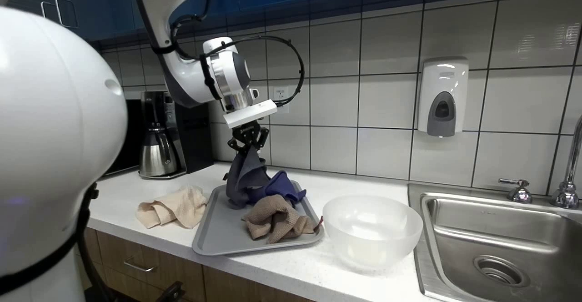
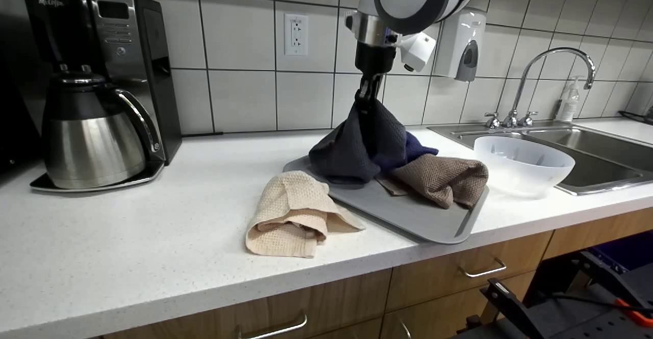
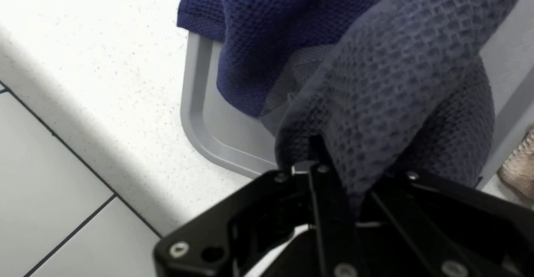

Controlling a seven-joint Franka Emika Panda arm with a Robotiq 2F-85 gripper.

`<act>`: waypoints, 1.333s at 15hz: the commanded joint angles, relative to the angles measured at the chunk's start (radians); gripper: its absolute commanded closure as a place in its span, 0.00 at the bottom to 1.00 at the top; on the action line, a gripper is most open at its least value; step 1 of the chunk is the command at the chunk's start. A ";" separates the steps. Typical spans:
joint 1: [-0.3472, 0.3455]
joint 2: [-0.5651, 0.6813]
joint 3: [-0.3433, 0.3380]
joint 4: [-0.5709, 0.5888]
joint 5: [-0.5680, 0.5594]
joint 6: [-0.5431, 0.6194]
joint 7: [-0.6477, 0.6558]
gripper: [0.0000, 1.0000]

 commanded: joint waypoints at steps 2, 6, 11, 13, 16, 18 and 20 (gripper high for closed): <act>-0.041 0.066 0.043 0.075 0.053 -0.103 -0.076 0.99; -0.057 0.129 0.055 0.127 0.082 -0.144 -0.117 0.99; -0.054 0.220 0.042 0.196 0.054 -0.172 -0.082 0.99; -0.055 0.252 0.042 0.220 0.055 -0.193 -0.083 0.99; -0.057 0.281 0.045 0.244 0.058 -0.229 -0.087 0.99; -0.053 0.280 0.041 0.250 0.051 -0.248 -0.078 0.70; -0.057 0.268 0.046 0.250 0.056 -0.261 -0.084 0.56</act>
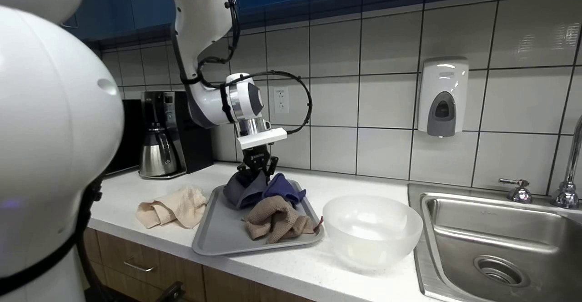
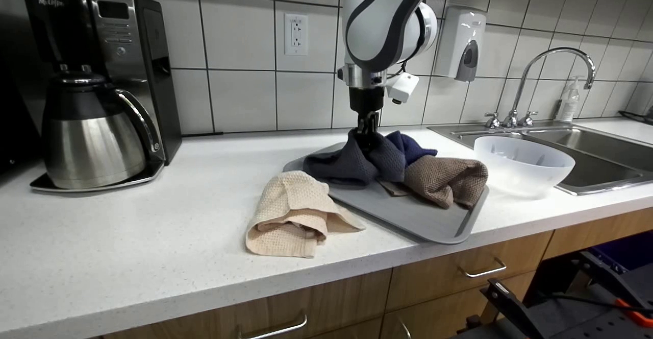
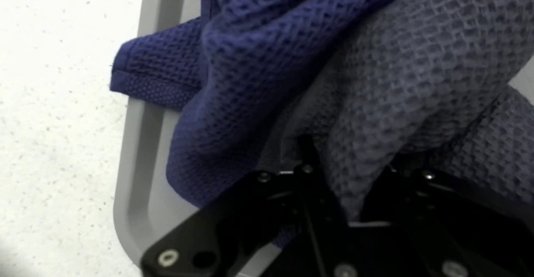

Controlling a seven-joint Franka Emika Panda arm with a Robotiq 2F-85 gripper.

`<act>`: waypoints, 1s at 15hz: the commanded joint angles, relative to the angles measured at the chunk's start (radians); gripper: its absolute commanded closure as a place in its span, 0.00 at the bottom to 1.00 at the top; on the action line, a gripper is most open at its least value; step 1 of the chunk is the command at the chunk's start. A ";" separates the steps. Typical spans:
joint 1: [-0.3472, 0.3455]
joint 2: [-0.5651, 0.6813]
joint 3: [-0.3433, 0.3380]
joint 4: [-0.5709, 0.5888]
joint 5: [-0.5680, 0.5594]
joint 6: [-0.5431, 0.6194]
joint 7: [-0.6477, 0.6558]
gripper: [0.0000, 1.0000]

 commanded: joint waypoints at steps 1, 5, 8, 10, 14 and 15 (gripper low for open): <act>-0.018 -0.014 0.020 0.025 -0.003 -0.057 -0.010 0.49; -0.016 -0.052 0.021 0.007 -0.010 -0.051 -0.007 0.19; -0.013 -0.092 0.019 -0.015 -0.021 -0.037 0.001 0.01; -0.011 -0.121 0.017 -0.028 -0.029 -0.033 0.009 0.00; -0.009 -0.173 0.018 -0.061 -0.028 -0.033 0.021 0.00; -0.006 -0.186 0.019 -0.071 -0.029 -0.033 0.026 0.00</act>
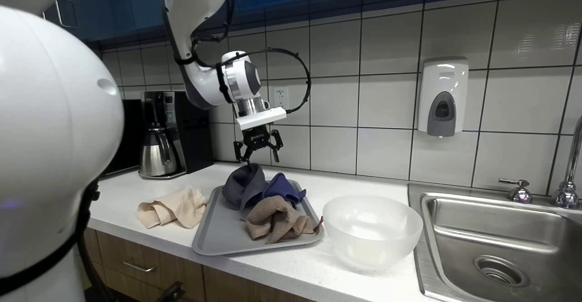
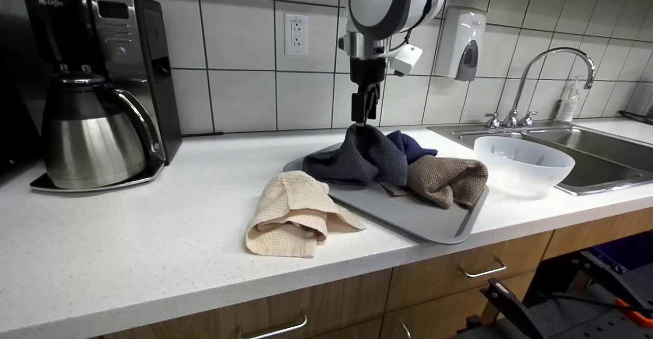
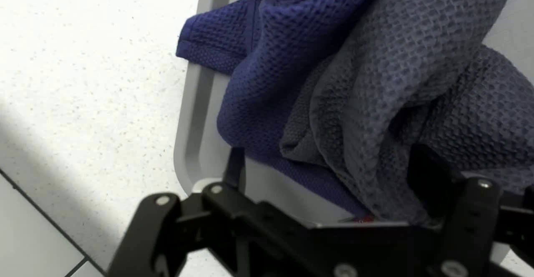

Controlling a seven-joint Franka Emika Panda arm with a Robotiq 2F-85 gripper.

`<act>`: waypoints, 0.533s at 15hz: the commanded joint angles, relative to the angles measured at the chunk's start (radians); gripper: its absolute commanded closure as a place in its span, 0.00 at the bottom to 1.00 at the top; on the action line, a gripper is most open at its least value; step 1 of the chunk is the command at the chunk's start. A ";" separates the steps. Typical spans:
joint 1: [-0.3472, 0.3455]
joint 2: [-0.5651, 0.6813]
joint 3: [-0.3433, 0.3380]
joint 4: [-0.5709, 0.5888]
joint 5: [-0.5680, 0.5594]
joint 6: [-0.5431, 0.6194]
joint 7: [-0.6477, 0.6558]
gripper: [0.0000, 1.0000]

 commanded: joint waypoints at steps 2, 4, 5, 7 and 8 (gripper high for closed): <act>-0.001 -0.096 0.019 -0.079 -0.023 -0.018 0.037 0.00; 0.007 -0.128 0.024 -0.103 -0.023 -0.020 0.054 0.00; 0.010 -0.145 0.028 -0.117 -0.022 -0.020 0.059 0.00; 0.015 -0.176 0.036 -0.138 -0.024 -0.025 0.071 0.00; 0.016 -0.192 0.042 -0.147 -0.020 -0.028 0.068 0.00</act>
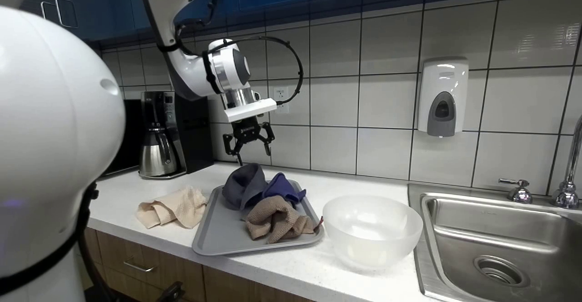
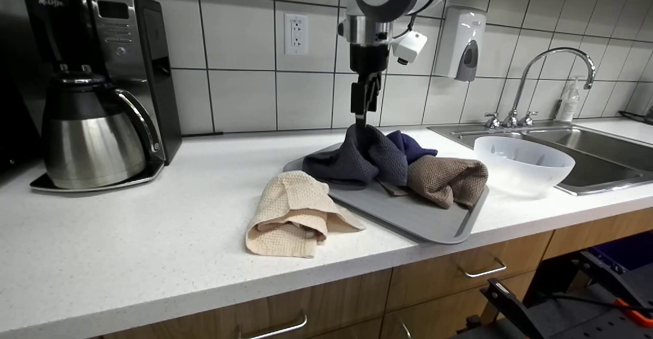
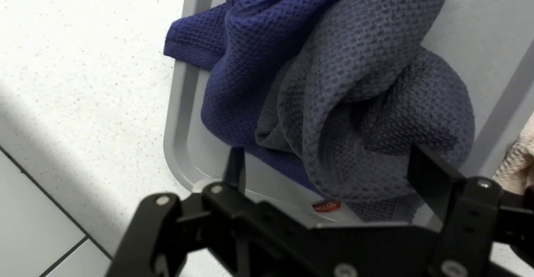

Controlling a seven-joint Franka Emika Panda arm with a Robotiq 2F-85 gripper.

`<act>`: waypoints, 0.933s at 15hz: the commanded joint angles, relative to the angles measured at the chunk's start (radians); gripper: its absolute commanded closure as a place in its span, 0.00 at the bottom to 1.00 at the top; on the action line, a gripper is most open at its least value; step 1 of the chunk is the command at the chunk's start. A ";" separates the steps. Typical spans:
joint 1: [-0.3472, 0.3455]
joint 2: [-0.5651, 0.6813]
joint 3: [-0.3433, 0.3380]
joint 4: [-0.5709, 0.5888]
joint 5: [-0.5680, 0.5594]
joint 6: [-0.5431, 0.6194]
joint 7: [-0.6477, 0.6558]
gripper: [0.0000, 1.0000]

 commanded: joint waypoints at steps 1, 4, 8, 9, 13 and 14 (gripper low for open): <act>-0.001 -0.096 0.025 -0.063 -0.008 -0.040 0.033 0.00; -0.009 -0.061 0.030 -0.039 0.007 -0.024 0.008 0.00; -0.009 -0.089 0.033 -0.062 0.014 -0.035 0.008 0.00; -0.009 -0.089 0.033 -0.063 0.014 -0.035 0.008 0.00; -0.009 -0.089 0.033 -0.064 0.014 -0.035 0.008 0.00; -0.009 -0.089 0.033 -0.064 0.014 -0.035 0.008 0.00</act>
